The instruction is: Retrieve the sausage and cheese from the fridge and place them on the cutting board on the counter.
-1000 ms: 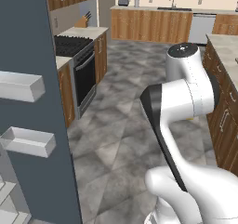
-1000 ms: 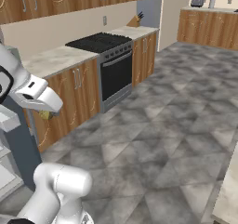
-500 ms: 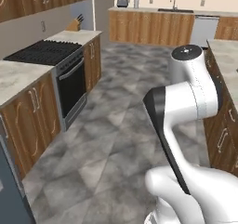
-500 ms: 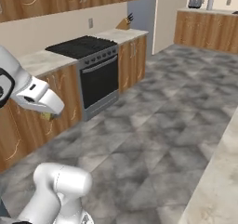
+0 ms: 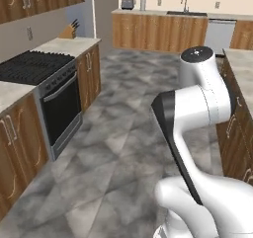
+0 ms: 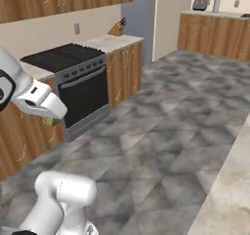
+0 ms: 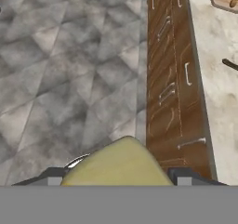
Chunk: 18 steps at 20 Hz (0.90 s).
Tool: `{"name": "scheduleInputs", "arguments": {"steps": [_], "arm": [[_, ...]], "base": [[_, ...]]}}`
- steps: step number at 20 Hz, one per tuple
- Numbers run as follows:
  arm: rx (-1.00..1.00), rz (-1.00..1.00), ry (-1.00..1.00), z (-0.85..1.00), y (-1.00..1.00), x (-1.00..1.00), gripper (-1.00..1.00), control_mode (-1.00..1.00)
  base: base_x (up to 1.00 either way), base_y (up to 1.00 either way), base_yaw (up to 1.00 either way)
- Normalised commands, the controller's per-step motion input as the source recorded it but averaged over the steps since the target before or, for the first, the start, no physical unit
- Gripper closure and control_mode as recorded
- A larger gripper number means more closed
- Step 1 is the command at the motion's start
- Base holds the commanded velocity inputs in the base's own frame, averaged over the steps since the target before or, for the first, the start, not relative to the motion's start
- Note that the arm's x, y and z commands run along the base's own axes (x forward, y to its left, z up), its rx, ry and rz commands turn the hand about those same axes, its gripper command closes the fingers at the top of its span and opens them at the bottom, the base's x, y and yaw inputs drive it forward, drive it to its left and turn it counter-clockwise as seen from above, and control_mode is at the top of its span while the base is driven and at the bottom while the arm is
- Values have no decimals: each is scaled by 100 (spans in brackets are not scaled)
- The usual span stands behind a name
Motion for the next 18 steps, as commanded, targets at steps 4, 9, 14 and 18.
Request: {"name": "scheduleInputs", "arguments": {"steps": [4,9,14,18], "arm": [[0,0,0,0,0,0,100,100],[0,0,0,0,0,0,100,100],[0,0,0,0,0,0,100,100],[0,0,0,0,0,0,100,100]], "base": [[100,-35,-1],[100,-11,-6],[84,21,-47],[39,43,-67]]}}
